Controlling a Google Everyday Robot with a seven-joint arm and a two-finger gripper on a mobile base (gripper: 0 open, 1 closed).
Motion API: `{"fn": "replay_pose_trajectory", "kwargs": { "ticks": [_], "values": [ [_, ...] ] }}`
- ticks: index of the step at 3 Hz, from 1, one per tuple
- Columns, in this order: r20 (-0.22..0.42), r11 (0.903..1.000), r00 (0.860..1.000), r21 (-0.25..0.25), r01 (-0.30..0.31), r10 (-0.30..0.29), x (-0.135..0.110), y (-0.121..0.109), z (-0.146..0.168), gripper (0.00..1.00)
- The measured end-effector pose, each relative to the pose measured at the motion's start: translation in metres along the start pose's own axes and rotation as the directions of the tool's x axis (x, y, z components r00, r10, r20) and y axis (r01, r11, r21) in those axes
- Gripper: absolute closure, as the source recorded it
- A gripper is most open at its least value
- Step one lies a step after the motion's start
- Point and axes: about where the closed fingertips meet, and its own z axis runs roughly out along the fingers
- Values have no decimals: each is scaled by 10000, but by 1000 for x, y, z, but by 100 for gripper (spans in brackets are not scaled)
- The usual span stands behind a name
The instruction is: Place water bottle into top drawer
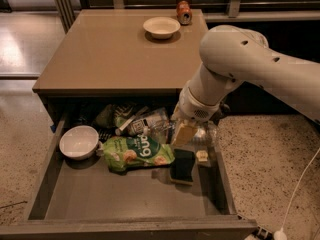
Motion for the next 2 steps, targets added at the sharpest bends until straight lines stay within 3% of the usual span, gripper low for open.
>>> {"fn": "replay_pose_trajectory", "kwargs": {
  "ticks": [2],
  "values": [
    [773,9940,9970,-1083,157,-73,-8,24,60,100]
  ]
}}
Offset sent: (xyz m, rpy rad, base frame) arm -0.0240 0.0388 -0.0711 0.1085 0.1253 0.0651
